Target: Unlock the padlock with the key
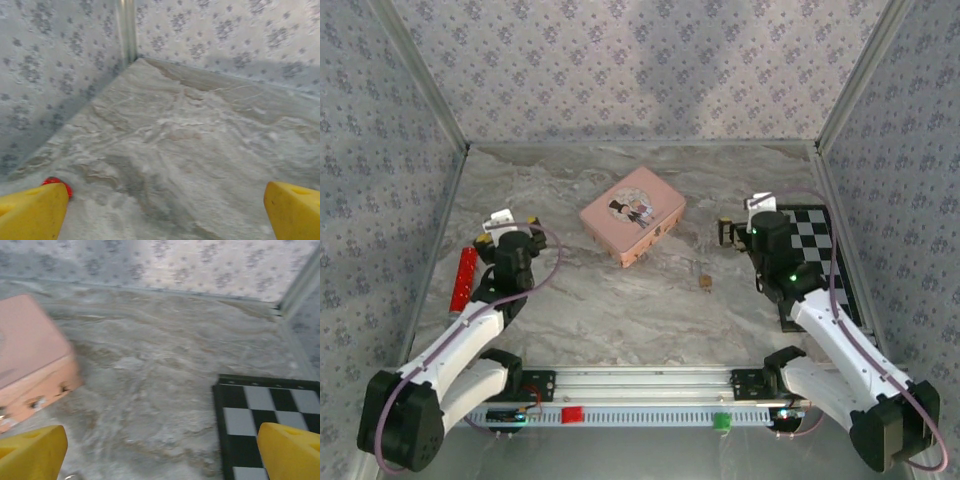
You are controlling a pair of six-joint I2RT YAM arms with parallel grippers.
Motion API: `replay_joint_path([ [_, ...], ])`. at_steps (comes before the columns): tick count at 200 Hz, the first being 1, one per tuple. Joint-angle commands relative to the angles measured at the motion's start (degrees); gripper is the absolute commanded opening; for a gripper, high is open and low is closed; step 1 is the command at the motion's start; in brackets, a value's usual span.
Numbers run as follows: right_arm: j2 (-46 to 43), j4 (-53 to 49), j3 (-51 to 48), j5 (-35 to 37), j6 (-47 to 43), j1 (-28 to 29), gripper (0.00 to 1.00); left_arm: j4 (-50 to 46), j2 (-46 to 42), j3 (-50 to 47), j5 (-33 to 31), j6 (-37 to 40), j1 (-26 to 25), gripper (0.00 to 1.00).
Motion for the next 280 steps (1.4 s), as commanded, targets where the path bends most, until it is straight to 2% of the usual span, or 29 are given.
replay_joint_path([
  [1, -0.2, 11.0, -4.7, 4.9, -3.1, -0.8, 0.99, 6.0, 2.1, -0.6, -7.6, 5.3, 2.8, 1.0],
  [14, 1.3, 13.6, -6.7, 3.1, -7.5, -0.8, 0.99, 6.3, 3.7, -1.5, -7.9, 5.4, 5.2, 1.0],
  [37, 4.6, 12.0, -7.6, 6.1, -8.9, -1.2, 0.99, 14.0, 6.0, -5.6, -8.4, 7.5, 6.6, 1.0],
  [50, 5.6, 17.9, -11.4, 7.8, -10.8, -1.8, 0.99, 17.7, 8.4, -7.2, -7.3, 8.0, 7.6, 1.0],
  [78, 9.3, 28.4, -17.2, 6.1, -10.4, -4.5, 0.99, 26.7, 15.6, -9.2, -3.0, 10.6, 8.6, 1.0],
  [91, 11.7, 35.6, -20.6, 8.3, -10.0, -4.6, 0.99, 24.8, 16.5, -7.8, 0.2, 11.5, 8.9, 1.0],
  [106, 14.8, 42.1, -23.1, 8.6, -10.5, -5.0, 0.99, 28.7, 18.8, -7.7, 1.1, 13.7, 8.9, 1.0],
  [154, 19.4, 48.4, -23.1, 1.2, -10.6, -8.7, 0.99, 38.0, 24.2, -7.9, 9.0, 17.4, 9.4, 1.0],
  [176, 20.5, 51.4, -23.4, -1.0, -10.6, -10.6, 0.99, 44.4, 30.9, -7.5, 12.8, 16.9, 10.8, 1.0],
  [183, 20.8, 51.9, -23.4, -1.9, -10.8, -11.2, 0.99, 44.0, 31.7, -6.6, 13.6, 17.3, 10.9, 1.0],
  [196, 21.4, 53.8, -23.7, -4.0, -11.4, -12.1, 0.99, 37.6, 30.4, -4.6, 16.3, 15.7, 12.5, 1.0],
  [224, 23.1, 56.2, -23.9, -10.7, -13.3, -14.5, 0.99, 36.6, 33.7, -3.1, 22.5, 13.1, 16.1, 1.0],
  [233, 23.9, 57.1, -23.9, -11.9, -13.4, -15.3, 0.99, 43.1, 36.5, -4.0, 22.3, 14.1, 16.2, 1.0],
  [243, 24.7, 57.9, -23.7, -13.5, -12.1, -16.9, 0.99, 35.1, 34.0, -2.4, 22.9, 13.0, 16.3, 1.0],
  [254, 25.4, 58.6, -23.8, -16.0, -10.7, -18.6, 0.99, 40.7, 35.8, -3.5, 23.1, 13.6, 16.5, 1.0],
  [266, 25.9, 59.3, -24.0, -17.7, -10.0, -19.9, 0.99, 36.1, 34.3, -2.6, 23.3, 13.0, 16.5, 1.0],
  [280, 26.4, 59.9, -24.0, -18.7, -9.6, -20.3, 0.99, 38.3, 35.0, -3.0, 22.8, 13.0, 16.5, 1.0],
])
